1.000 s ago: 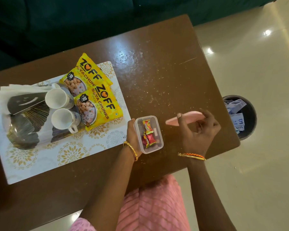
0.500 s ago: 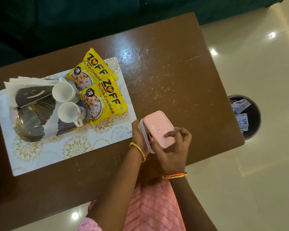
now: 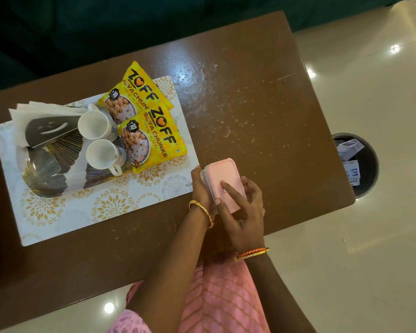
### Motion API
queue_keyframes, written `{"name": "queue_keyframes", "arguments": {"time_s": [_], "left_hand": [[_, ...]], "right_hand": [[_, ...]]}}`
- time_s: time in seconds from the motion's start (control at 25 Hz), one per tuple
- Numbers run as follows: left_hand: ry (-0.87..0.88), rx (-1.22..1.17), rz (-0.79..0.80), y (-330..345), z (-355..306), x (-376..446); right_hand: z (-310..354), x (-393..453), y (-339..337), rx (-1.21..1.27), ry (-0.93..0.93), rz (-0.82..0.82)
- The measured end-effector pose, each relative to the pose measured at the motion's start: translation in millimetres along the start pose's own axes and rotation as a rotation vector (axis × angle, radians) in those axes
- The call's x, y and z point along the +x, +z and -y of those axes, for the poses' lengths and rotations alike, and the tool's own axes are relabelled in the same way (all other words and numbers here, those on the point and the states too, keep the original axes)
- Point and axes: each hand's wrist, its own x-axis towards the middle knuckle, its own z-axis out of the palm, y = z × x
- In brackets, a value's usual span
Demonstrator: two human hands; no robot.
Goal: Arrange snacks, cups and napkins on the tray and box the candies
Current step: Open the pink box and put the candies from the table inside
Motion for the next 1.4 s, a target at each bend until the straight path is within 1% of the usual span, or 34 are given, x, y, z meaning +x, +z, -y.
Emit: {"name": "queue_keyframes", "arguments": {"time_s": [0.2, 0.36, 0.48, 0.56, 0.68, 0.76, 0.84, 0.92, 0.96, 1.0, 1.04, 1.08, 1.16, 1.28, 1.4], "left_hand": [[0.049, -0.040, 0.005, 1, 0, -5], [0.052, -0.035, 0.017, -2, -3, -7], [0.059, -0.091, 0.087, -10, 1, -11], [0.089, -0.118, 0.123, -19, 4, -15], [0.163, -0.083, 0.202, -35, 8, -22], [0.222, -0.116, 0.202, -44, 11, -25], [0.259, -0.163, 0.137, -49, 12, -27], [0.273, -0.203, 0.058, -49, 14, -31], [0.283, -0.209, 0.033, -49, 15, -33], [0.300, -0.204, 0.014, -48, 17, -36], [0.323, -0.203, -0.006, -47, 19, -38], [0.348, -0.207, -0.029, -47, 22, -41], [0.397, -0.195, -0.084, -50, 27, -46], [0.403, -0.144, -0.168, -62, 36, -58], [0.359, -0.001, -0.291, -79, 37, -77]], "right_hand": [[0, -1, 6, 0.092, -0.060, -0.006], [-1, -2, 12, 0.137, -0.117, -0.022], [-2, -3, 15, 0.126, -0.148, -0.008], [-1, -3, 14, 0.138, -0.148, 0.026], [1, 0, 8, 0.174, -0.112, 0.116], [2, 4, 7, 0.282, -0.068, 0.151], [6, 9, 9, 0.503, 0.103, 0.129], [5, 11, 13, 0.589, 0.334, 0.080], [4, 11, 15, 0.647, 0.467, 0.100], [3, 9, 16, 0.736, 0.594, 0.154], [1, 7, 18, 0.814, 0.690, 0.218], [-2, 4, 19, 0.847, 0.737, 0.253], [-6, 0, 22, 0.825, 0.742, 0.244], [-6, -6, 19, 0.721, 0.628, 0.199], [2, -11, 12, 0.554, 0.468, 0.292]]}}
